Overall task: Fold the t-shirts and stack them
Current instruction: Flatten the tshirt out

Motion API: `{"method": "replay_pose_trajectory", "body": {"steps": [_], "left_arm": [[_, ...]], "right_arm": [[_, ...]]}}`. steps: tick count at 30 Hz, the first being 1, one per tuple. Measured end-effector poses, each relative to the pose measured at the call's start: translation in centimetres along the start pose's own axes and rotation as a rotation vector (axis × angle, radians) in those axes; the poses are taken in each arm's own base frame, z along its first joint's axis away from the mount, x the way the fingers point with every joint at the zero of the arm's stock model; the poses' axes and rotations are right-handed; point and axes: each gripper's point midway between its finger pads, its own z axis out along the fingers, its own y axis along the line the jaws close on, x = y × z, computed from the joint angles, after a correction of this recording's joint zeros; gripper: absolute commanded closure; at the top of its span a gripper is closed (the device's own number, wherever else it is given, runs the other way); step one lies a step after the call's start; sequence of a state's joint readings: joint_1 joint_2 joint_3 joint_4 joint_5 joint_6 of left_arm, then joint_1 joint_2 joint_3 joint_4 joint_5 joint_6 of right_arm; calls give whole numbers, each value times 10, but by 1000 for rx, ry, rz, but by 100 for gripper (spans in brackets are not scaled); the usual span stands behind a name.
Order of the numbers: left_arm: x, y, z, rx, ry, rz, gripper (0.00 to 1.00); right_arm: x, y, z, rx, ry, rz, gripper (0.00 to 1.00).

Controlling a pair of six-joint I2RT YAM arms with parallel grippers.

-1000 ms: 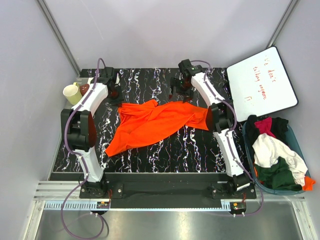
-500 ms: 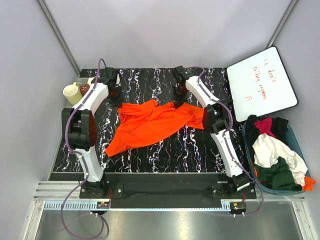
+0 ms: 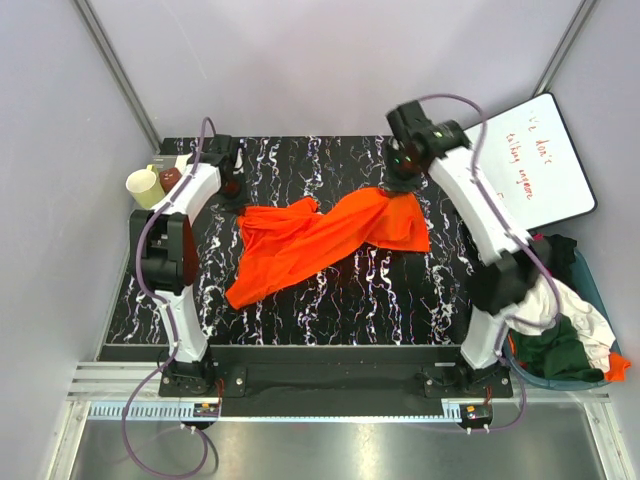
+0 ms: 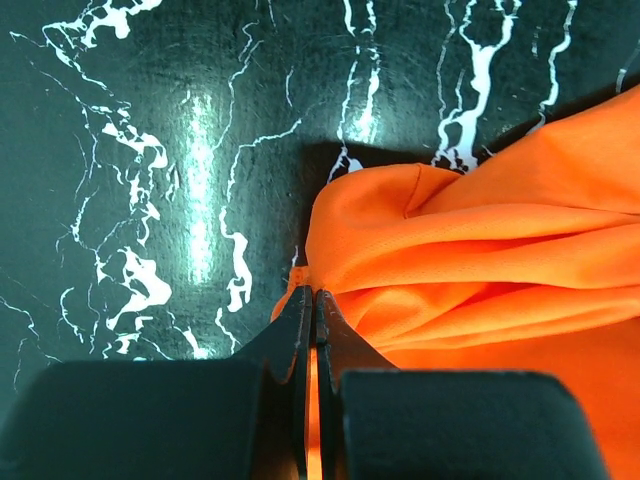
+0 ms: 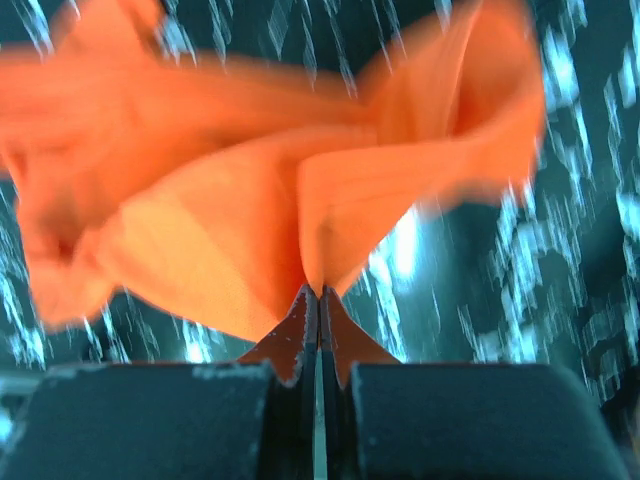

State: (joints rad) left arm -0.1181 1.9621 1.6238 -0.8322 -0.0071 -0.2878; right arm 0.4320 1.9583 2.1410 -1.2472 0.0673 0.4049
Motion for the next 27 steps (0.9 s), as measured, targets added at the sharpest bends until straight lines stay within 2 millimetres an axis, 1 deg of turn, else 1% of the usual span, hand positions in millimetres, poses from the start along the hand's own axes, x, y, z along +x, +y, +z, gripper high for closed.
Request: {"method": "replay_pose_trajectory", "body": {"steps": [1,2,3,4,5,8,9,10,11,12,13,14,15,16,17,18,23,25,27], "left_arm": [[0,1,2,-4,4,0,100],[1,2,3,-10,7,0,100],[1,3,4,-17,11,-1,100],[2,5,5,-26,14,-3,100],[3,8,5,-36,17,-4,100],[3,17,5,-68,21,-20,100],[3,20,5,-76,22,-26,100],[3,24,4,-85,25,-34,100],[4,29,4,-95,28,-43,100],[3,33,4,-104,29,-53,100],[3,36,4,-111,29,-62,100],[3,40,4,-117,30,-68,100],[3,42,3,-123,33,-72,100],[3,44,3,-126,35,-74,100],[4,46,3,-129,37,-77,100],[3,47,3,-130,37,-80,100],[5,45,2,-116,43,-77,100],[11,40,0,-100,50,-64,100],[23,38,-6,-89,66,-52,100]], "right_arm": [[12,-7,-19,-5,-7,11,100],[28,-15,-34,-4,7,20,100],[50,-23,-41,1,36,37,100],[70,-31,-43,8,77,48,100],[95,-39,-42,25,141,64,100],[175,-63,-18,111,386,120,97],[200,-71,-11,143,464,139,91],[218,-75,-8,163,522,156,87],[242,-82,-8,192,598,176,84],[256,-86,-9,209,644,190,76],[263,-87,-11,212,670,200,67],[269,-88,-15,210,688,203,57],[269,-87,-19,197,684,202,48],[267,-85,-21,187,673,206,19],[261,-82,-25,170,647,198,5],[251,-78,-29,151,614,195,0],[175,-53,-46,45,367,132,0],[157,-48,-46,37,321,113,0],[153,-48,-35,55,329,97,0]]}}
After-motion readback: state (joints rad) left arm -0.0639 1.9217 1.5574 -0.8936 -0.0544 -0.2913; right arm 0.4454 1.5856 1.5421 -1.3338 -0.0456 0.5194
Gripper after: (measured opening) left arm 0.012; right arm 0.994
